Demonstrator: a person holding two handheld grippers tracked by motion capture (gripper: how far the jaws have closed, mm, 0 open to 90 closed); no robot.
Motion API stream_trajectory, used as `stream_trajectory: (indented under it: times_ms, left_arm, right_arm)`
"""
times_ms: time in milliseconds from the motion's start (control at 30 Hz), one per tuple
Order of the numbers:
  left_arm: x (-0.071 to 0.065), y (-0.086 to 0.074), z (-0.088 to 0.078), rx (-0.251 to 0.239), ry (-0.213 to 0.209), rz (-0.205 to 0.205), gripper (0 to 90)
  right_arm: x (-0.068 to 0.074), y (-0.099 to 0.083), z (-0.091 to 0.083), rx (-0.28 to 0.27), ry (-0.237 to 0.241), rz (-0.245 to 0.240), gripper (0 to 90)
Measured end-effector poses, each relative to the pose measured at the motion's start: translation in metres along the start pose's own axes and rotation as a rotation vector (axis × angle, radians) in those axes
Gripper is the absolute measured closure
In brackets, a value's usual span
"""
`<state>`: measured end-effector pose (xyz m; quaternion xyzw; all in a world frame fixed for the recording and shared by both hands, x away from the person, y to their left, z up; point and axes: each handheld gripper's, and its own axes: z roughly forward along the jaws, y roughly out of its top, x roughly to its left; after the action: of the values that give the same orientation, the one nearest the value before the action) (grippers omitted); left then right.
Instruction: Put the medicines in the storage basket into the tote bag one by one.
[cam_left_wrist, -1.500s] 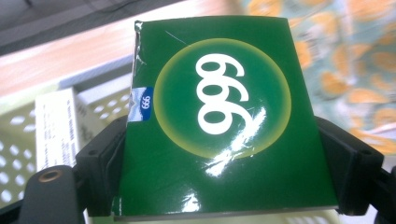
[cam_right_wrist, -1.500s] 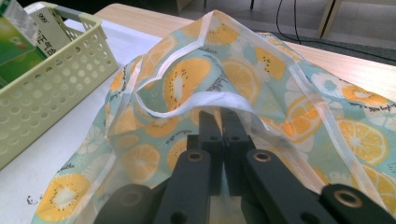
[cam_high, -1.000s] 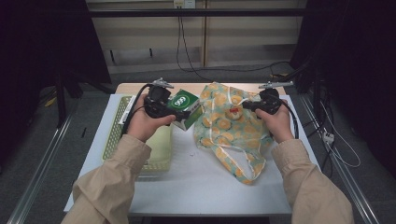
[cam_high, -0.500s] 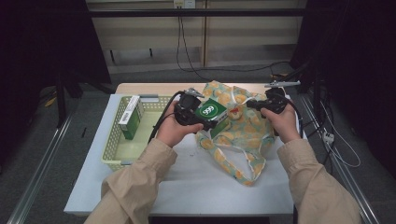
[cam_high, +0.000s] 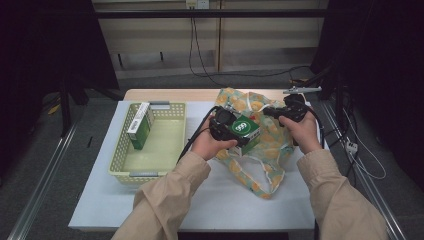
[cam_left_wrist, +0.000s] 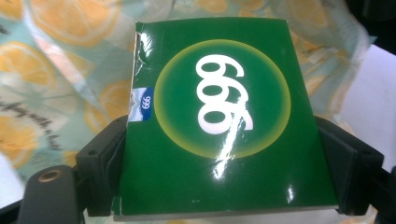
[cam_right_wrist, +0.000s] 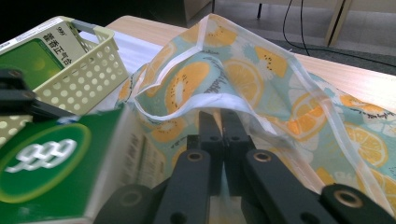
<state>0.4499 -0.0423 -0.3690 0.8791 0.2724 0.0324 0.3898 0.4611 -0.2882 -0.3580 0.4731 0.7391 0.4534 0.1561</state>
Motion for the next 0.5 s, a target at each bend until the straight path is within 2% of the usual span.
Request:
stream_trajectory:
  times_ms: [200, 367, 500]
  left_arm:
    - [0.006, -0.002, 0.018, 0.002, -0.002, -0.036, 16.6]
    - [0.010, -0.001, 0.026, -0.007, 0.023, -0.042, 16.5]
    - [0.012, -0.001, 0.030, -0.013, 0.027, -0.046, 16.5]
  right_arm:
    - [0.003, 0.000, 0.003, 0.003, 0.008, -0.004, 90.0]
    - [0.004, -0.001, 0.005, 0.007, 0.014, -0.008, 90.0]
    - [0.004, -0.001, 0.004, 0.007, 0.011, -0.006, 90.0]
